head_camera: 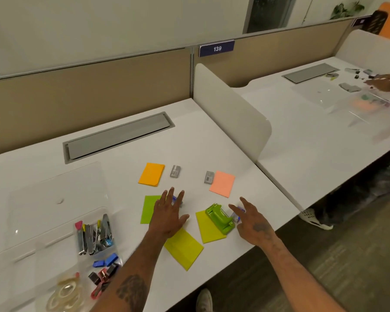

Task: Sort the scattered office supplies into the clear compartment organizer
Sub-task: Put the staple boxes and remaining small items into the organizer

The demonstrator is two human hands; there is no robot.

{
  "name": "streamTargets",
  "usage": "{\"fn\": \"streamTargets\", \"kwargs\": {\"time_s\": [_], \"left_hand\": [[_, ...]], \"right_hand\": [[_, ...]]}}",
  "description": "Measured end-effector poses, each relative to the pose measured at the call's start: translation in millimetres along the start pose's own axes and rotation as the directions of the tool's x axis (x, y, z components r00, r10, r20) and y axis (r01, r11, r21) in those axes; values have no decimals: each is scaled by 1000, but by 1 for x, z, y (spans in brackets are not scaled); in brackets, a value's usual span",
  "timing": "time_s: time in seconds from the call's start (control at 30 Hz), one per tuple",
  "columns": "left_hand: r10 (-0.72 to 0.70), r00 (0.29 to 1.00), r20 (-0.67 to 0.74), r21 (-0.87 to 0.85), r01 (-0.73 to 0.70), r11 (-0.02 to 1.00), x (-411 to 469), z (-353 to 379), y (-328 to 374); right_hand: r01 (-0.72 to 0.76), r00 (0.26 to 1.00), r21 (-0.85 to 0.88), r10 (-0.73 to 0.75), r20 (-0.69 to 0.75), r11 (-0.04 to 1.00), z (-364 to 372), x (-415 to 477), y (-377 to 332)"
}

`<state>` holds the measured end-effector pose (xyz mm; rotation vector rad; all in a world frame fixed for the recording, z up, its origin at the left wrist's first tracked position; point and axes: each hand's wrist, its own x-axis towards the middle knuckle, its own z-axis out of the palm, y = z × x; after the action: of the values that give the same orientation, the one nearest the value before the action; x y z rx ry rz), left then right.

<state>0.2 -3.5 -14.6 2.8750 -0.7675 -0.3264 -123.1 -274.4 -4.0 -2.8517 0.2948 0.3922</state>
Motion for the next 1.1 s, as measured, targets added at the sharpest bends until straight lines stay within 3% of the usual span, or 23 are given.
{"fn": "streamTargets", "kwargs": {"time_s": [0.27,0.43,0.57,0.73,0.8,0.93,1.1], "left_hand": [[-56,998,19,27,55,998,26,2,12],[-71,997,-26,37,71,997,29,1,10],[-101,993,-67,-85,95,992,29,-5,9],[-123,979,-163,-272,75,959,17,-41,-1],[-157,958,-241,-352,64,934,6,-62,-14],[-212,918,-336,-420,55,906,-29,-95,-62],[-257,900,-351,-396,106,912,-95,-114,-142]], "right_hand": [[37,999,40,-38,10,999,6,9,15],[-30,1000,93,31,-6,995,4,17,17],[-67,990,212,92,-109,975,-7,28,6],[31,964,353,66,-259,935,-34,59,-41],[100,956,372,14,-292,923,-43,69,-75],[351,888,240,-241,-391,905,-47,75,-160],[485,866,289,-407,-290,826,-31,65,-266]]}}
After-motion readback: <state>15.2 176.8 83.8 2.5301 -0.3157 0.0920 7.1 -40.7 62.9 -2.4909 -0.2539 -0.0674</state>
